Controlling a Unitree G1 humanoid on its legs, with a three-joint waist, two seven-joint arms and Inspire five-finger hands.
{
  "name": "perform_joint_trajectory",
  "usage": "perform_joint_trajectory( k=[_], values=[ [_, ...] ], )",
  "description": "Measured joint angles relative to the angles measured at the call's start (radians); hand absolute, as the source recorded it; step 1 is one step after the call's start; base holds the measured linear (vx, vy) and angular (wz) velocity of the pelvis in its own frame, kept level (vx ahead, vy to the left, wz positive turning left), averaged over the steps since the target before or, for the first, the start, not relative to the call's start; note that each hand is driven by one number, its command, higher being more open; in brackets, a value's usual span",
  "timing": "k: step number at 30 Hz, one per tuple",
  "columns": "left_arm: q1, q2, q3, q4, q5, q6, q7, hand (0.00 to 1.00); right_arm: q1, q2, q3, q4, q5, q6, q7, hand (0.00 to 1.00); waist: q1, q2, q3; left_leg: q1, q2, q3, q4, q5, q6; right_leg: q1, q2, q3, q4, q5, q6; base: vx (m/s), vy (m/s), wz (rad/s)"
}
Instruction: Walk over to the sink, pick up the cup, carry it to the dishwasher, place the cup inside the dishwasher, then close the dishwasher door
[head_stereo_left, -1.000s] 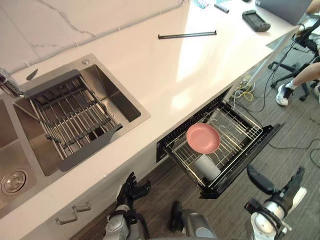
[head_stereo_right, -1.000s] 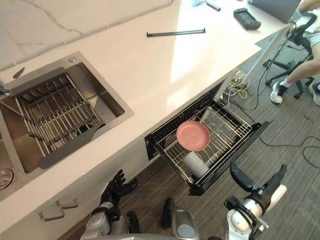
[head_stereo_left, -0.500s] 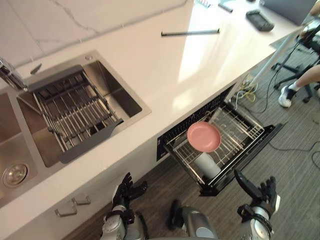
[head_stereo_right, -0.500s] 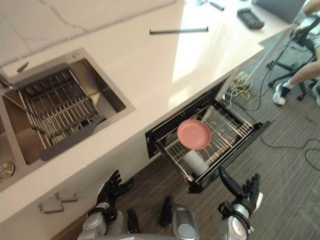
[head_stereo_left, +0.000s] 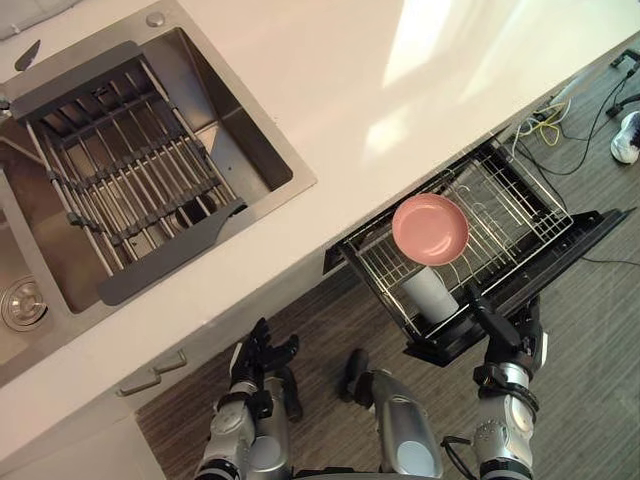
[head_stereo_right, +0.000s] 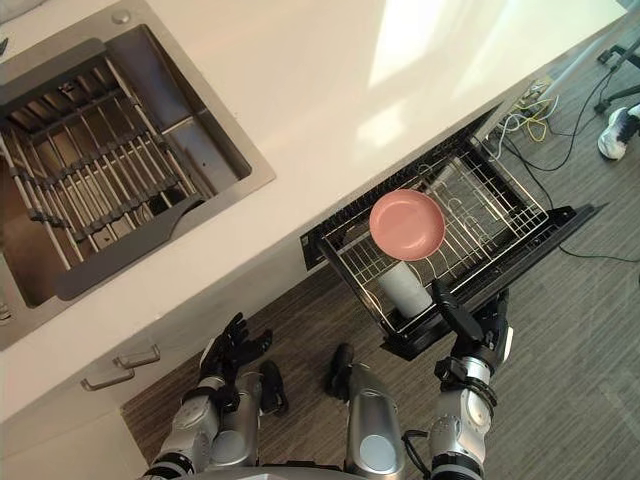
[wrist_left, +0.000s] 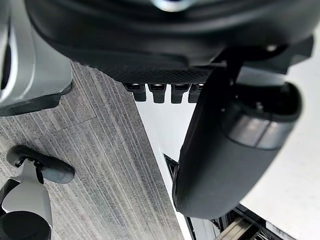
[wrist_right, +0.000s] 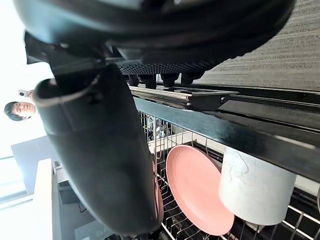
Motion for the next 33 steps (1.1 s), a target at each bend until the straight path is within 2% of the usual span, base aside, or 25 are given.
perform_joint_trajectory(
  k=[6,11,16,21,28,33],
  values=[
    [0.003,0.003,-0.016,0.004,0.0,0.008,-0.004,1.0,-0.033,-0.004,0.023,0.0,0.007,0.0,0.037,1.0,0.006,0.014,0.007,0.023,-0.023,-0.032,-0.024,0.008,0.01,0.03,-0.02,-0.027,0.0,-0.003,0.0,-0.05,-0.002,0.16],
    [0.004,0.006,-0.015,0.003,0.0,0.012,-0.007,1.0,-0.084,-0.007,0.103,-0.008,0.007,0.012,0.069,1.0,0.021,0.021,0.004,0.036,-0.031,-0.065,-0.045,0.027,0.01,0.054,-0.028,-0.059,0.002,-0.009,-0.011,-0.06,-0.055,0.19],
    [0.01,-0.003,-0.014,0.003,0.0,0.012,-0.031,1.0,-0.19,-0.017,0.177,-0.008,0.007,0.069,0.086,1.0,0.037,0.049,-0.001,0.043,-0.04,-0.107,-0.073,0.061,0.0,0.077,-0.037,-0.103,0.002,-0.018,-0.024,-0.03,-0.073,0.23],
    [0.016,-0.004,-0.012,0.002,-0.002,0.014,-0.044,1.0,-0.289,-0.053,0.239,-0.005,-0.003,0.117,0.154,1.0,0.05,0.063,-0.007,0.041,-0.054,-0.148,-0.09,0.085,-0.01,0.089,-0.053,-0.141,0.019,-0.038,-0.029,0.0,-0.06,0.27],
    [0.035,0.007,0.02,-0.002,-0.002,0.008,-0.075,1.0,-0.325,-0.081,0.245,0.034,-0.001,0.132,0.154,1.0,0.053,0.064,-0.008,0.035,-0.054,-0.182,-0.103,0.1,-0.006,0.101,-0.053,-0.182,0.013,-0.053,-0.03,-0.04,-0.024,0.12],
    [0.056,0.018,0.034,0.007,0.0,0.007,-0.078,1.0,-0.331,-0.103,0.245,0.045,-0.003,0.181,0.154,1.0,0.055,0.063,-0.01,0.072,-0.043,-0.199,-0.15,0.128,-0.021,0.147,-0.036,-0.221,-0.027,-0.052,-0.031,-0.02,-0.035,0.06]
  ],
)
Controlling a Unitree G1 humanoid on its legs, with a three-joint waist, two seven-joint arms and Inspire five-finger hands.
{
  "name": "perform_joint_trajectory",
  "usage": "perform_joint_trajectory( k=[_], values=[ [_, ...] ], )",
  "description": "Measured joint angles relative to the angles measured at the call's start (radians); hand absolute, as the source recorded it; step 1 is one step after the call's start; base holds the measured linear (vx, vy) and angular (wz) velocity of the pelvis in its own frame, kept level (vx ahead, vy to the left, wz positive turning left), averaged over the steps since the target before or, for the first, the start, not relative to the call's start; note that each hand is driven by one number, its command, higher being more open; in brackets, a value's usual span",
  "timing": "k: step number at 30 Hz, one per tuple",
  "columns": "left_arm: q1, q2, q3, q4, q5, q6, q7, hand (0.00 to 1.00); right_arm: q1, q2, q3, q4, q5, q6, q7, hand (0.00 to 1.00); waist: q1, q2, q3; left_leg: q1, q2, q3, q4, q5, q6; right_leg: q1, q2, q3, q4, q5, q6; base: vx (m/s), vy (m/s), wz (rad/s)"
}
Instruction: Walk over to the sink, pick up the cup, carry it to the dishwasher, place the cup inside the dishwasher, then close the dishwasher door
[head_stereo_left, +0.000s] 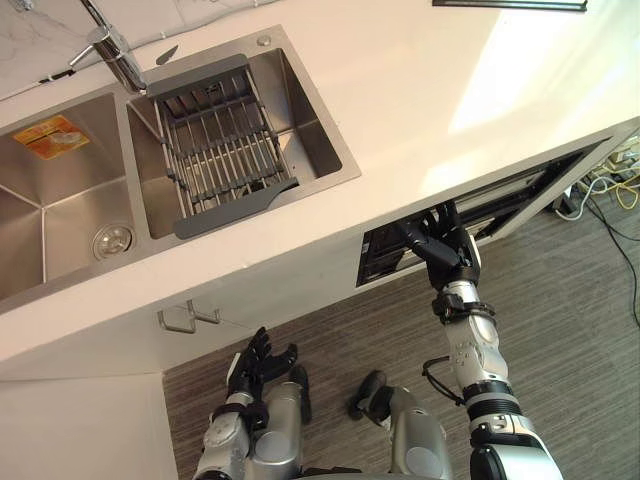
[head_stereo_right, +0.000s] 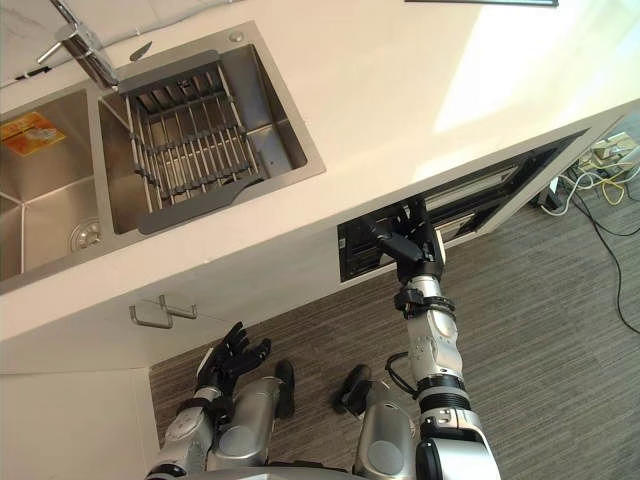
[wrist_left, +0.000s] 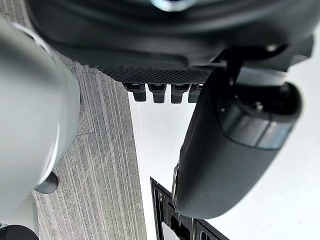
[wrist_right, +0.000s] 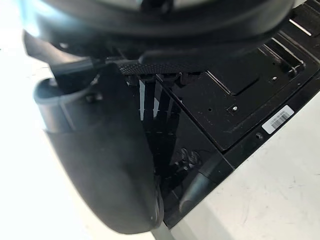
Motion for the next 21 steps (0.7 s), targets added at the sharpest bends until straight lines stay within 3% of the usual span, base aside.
perform_joint_trajectory(
  k=[5,8,14,21],
  values=[
    [0.037,0.016,-0.001,0.038,0.005,0.0,0.0,1.0,0.003,-0.031,0.023,0.054,-0.046,0.05,0.001,1.0,0.003,-0.008,-0.052,0.053,0.007,-0.006,-0.079,0.031,-0.028,0.042,0.052,0.003,-0.084,0.034,-0.018,0.04,-0.039,-0.08],
    [0.051,0.019,0.0,0.07,0.021,0.004,0.0,1.0,0.018,-0.088,0.068,0.104,-0.149,0.087,-0.022,1.0,0.008,-0.013,-0.093,0.102,0.006,-0.039,-0.137,0.042,-0.039,0.099,0.099,0.007,-0.174,0.077,-0.027,0.07,-0.003,-0.11],
    [0.075,0.047,-0.003,0.069,0.057,0.004,-0.006,1.0,0.155,-0.087,0.079,0.135,-0.255,0.1,-0.089,1.0,-0.001,-0.051,-0.143,0.178,-0.003,-0.023,-0.196,0.045,-0.035,0.172,0.133,0.042,-0.283,0.133,0.005,0.06,0.054,-0.16],
    [0.113,0.071,-0.002,0.076,0.063,0.009,0.014,1.0,0.382,-0.053,0.077,0.114,-0.443,0.098,-0.15,1.0,-0.04,-0.057,-0.179,0.24,-0.032,0.005,-0.215,0.029,-0.009,0.227,0.132,0.116,-0.372,0.195,0.044,0.05,0.151,-0.3]
  ],
)
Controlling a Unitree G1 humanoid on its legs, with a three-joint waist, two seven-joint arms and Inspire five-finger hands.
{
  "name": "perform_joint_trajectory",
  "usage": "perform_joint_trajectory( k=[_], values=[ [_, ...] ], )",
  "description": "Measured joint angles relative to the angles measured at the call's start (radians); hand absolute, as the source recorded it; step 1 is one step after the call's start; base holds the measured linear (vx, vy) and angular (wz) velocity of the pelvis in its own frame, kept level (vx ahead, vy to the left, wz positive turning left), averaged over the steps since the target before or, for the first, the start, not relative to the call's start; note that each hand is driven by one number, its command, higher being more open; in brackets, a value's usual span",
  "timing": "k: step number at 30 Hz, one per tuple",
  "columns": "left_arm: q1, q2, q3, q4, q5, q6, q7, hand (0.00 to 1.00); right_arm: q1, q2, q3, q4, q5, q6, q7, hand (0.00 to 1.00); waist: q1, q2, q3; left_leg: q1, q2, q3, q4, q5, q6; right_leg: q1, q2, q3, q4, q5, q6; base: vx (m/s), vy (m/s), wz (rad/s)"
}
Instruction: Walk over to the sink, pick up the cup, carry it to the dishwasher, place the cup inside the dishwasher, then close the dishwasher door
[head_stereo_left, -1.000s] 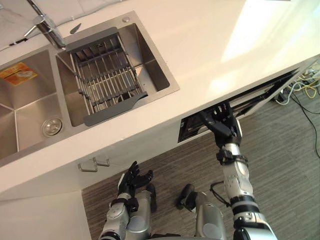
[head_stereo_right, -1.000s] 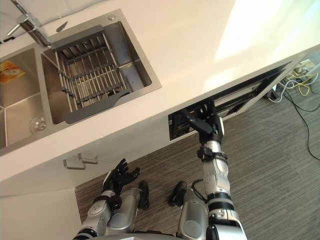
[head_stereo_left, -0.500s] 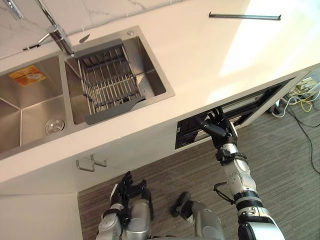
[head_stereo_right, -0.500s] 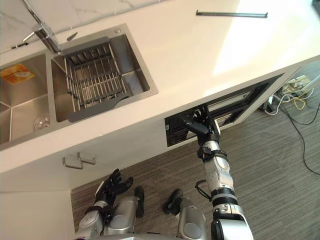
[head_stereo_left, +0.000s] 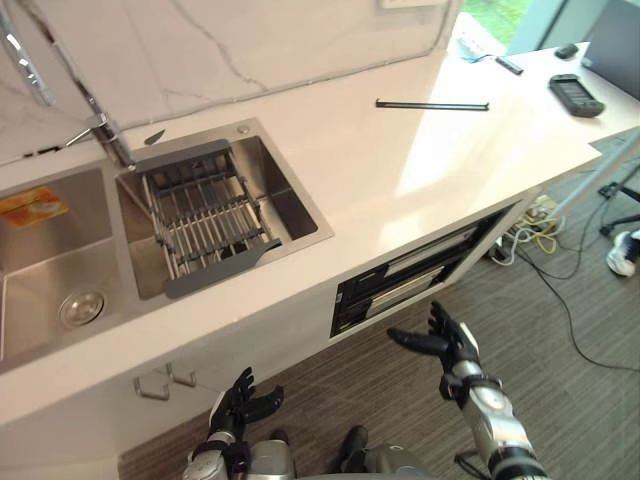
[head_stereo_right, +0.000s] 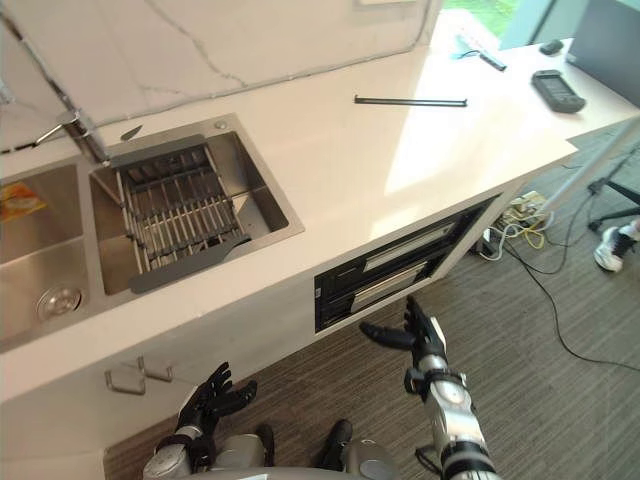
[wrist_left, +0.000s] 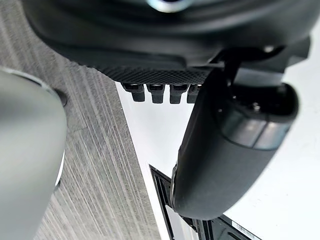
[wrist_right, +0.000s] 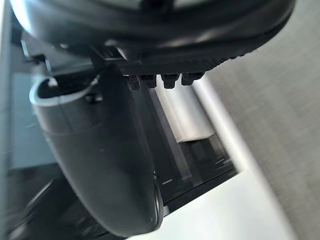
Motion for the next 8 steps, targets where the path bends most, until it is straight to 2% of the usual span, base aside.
perform_joint_trajectory(
  k=[5,8],
  values=[
    [0.026,0.013,0.002,0.009,0.003,0.002,0.002,1.0,0.084,0.04,-0.034,0.092,-0.078,-0.009,-0.004,1.0,-0.016,-0.001,-0.024,0.032,-0.025,-0.003,-0.018,-0.002,0.011,0.038,-0.009,0.015,-0.051,0.031,0.018,0.02,0.104,-0.08],
    [0.042,0.017,0.015,0.032,0.034,0.002,0.002,1.0,0.112,0.061,-0.09,0.215,-0.081,-0.054,0.019,1.0,-0.017,0.002,-0.054,0.054,-0.035,-0.008,-0.038,0.001,0.015,0.067,-0.012,0.01,-0.078,0.041,0.027,0.01,0.058,0.04]
  ],
)
